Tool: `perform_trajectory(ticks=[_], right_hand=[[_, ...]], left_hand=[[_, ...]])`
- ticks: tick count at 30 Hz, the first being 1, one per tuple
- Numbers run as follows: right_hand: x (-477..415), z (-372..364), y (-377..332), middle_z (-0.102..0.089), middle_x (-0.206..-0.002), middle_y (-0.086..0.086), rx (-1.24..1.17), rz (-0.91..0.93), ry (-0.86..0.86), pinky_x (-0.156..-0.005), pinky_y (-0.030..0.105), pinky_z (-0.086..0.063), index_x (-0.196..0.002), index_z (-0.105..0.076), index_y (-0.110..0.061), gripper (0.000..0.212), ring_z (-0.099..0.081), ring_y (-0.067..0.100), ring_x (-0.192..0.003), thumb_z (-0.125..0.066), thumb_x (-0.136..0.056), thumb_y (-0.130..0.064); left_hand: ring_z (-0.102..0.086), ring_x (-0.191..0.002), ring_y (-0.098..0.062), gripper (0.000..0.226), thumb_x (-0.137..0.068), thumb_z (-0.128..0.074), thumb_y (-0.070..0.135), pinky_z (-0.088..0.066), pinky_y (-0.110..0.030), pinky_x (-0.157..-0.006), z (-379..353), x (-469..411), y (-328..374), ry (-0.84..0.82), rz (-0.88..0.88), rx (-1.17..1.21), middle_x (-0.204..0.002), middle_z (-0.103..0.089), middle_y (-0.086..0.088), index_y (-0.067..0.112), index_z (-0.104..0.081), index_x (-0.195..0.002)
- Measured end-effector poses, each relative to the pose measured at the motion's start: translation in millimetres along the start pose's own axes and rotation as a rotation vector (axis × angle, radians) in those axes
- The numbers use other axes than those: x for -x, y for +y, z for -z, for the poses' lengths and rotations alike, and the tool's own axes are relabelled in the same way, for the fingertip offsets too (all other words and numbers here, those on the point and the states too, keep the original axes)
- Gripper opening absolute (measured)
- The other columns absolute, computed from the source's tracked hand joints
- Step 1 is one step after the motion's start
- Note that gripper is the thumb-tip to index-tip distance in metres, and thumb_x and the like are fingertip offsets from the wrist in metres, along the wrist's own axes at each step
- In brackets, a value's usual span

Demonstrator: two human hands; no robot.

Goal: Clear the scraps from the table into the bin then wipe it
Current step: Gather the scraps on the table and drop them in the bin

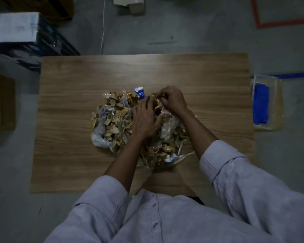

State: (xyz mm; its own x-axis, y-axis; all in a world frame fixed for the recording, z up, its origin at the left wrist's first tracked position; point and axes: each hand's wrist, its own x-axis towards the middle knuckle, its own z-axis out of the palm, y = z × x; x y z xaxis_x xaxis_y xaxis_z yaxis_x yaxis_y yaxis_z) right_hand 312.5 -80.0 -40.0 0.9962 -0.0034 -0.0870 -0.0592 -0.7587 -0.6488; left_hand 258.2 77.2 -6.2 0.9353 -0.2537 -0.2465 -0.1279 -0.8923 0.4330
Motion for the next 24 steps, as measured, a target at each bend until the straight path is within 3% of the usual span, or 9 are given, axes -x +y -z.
perform_trajectory(ticks=[3, 5, 6, 9, 11, 14, 17, 22, 24], right_hand=[[15.5, 12.8, -23.6, -0.071, -0.086, -0.007, -0.174, -0.035, 0.069, -0.074, 0.029, -0.052, -0.093, -0.073, -0.016, 0.017, -0.060, 0.005, -0.074, -0.072, -0.079, -0.006], [34.1, 20.1, -41.0, -0.069, -0.088, -0.011, -0.238, -0.014, 0.111, -0.070, 0.015, -0.047, -0.105, -0.068, -0.014, 0.021, -0.059, -0.001, -0.074, -0.074, -0.085, -0.010], [45.1, 20.1, -47.8, -0.070, -0.091, -0.009, -0.247, 0.008, 0.126, -0.072, 0.014, -0.047, -0.111, -0.068, -0.013, 0.024, -0.061, 0.000, -0.077, -0.073, -0.087, -0.010], [70.9, 8.9, -63.3, -0.073, -0.105, 0.009, -0.186, 0.076, 0.059, -0.083, 0.033, -0.054, -0.118, -0.071, -0.010, 0.032, -0.067, 0.023, -0.092, -0.067, -0.087, -0.005], [80.5, 5.6, -70.3, -0.073, -0.113, 0.013, -0.118, 0.077, -0.005, -0.088, 0.038, -0.051, -0.123, -0.071, -0.009, 0.035, -0.066, 0.032, -0.102, -0.068, -0.088, -0.008], [95.6, 13.7, -78.1, -0.075, -0.111, 0.008, -0.095, 0.087, 0.126, -0.087, 0.036, -0.050, -0.118, -0.075, -0.014, 0.027, -0.066, 0.028, -0.103, -0.062, -0.097, -0.023], [115.6, 15.7, -86.1, -0.076, -0.112, 0.010, -0.038, 0.052, 0.043, -0.089, 0.044, -0.054, -0.122, -0.075, -0.015, 0.039, -0.068, 0.031, -0.104, -0.050, -0.099, -0.036], [152.5, 20.6, -97.9, -0.077, -0.111, 0.007, -0.047, -0.017, 0.258, -0.084, 0.036, -0.053, -0.117, -0.076, -0.015, 0.023, -0.068, 0.026, -0.103, -0.062, -0.101, -0.021], [165.4, 22.7, -105.7, -0.076, -0.112, 0.008, -0.046, -0.054, 0.222, -0.086, 0.037, -0.053, -0.117, -0.076, -0.016, 0.021, -0.069, 0.028, -0.104, -0.064, -0.099, -0.020]], left_hand=[[-0.034, -0.144, -0.033, 0.064, -0.100, -0.055, 0.037, -0.029, -0.051, -0.118, 14.0, 1.5, 2.0, 0.107, -0.024, 0.094, -0.157, -0.038, -0.015, 0.010, -0.035, -0.154], [-0.045, -0.134, -0.032, 0.051, -0.099, -0.054, 0.030, -0.038, -0.049, -0.111, 24.2, 8.5, -0.9, 0.232, -0.098, 0.117, -0.145, -0.051, -0.015, 0.007, -0.050, -0.144], [-0.048, -0.130, -0.031, 0.045, -0.099, -0.053, 0.027, -0.041, -0.047, -0.108, 26.8, 14.4, -3.7, 0.278, -0.136, 0.126, -0.140, -0.055, -0.014, 0.006, -0.055, -0.139], [-0.050, -0.129, -0.031, 0.037, -0.101, -0.050, 0.024, -0.040, -0.048, -0.110, 28.4, 32.3, -17.9, 0.292, -0.183, 0.122, -0.135, -0.061, -0.012, 0.007, -0.063, -0.131], [-0.048, -0.133, -0.031, 0.037, -0.102, -0.049, 0.027, -0.037, -0.049, -0.113, 30.5, 43.1, -25.9, 0.276, -0.182, 0.120, -0.136, -0.062, -0.011, 0.008, -0.063, -0.131], [-0.047, -0.134, -0.028, 0.041, -0.102, -0.046, 0.031, -0.033, -0.042, -0.115, 38.4, 55.8, -29.2, 0.285, -0.213, 0.137, -0.136, -0.062, -0.008, 0.010, -0.062, -0.133], [-0.050, -0.132, -0.027, 0.044, -0.104, -0.038, 0.037, -0.029, -0.046, -0.116, 34.7, 66.3, -35.4, 0.195, -0.262, 0.110, -0.134, -0.065, -0.006, 0.013, -0.065, -0.128], [-0.048, -0.133, -0.023, 0.044, -0.106, -0.035, 0.036, -0.020, -0.040, -0.118, 37.7, 81.8, -46.0, 0.152, -0.386, 0.112, -0.136, -0.062, -0.004, 0.016, -0.062, -0.132], [-0.047, -0.136, -0.022, 0.046, -0.106, -0.033, 0.039, -0.020, -0.041, -0.118, 40.7, 92.0, -50.8, 0.120, -0.424, 0.115, -0.138, -0.061, -0.004, 0.016, -0.060, -0.135]])
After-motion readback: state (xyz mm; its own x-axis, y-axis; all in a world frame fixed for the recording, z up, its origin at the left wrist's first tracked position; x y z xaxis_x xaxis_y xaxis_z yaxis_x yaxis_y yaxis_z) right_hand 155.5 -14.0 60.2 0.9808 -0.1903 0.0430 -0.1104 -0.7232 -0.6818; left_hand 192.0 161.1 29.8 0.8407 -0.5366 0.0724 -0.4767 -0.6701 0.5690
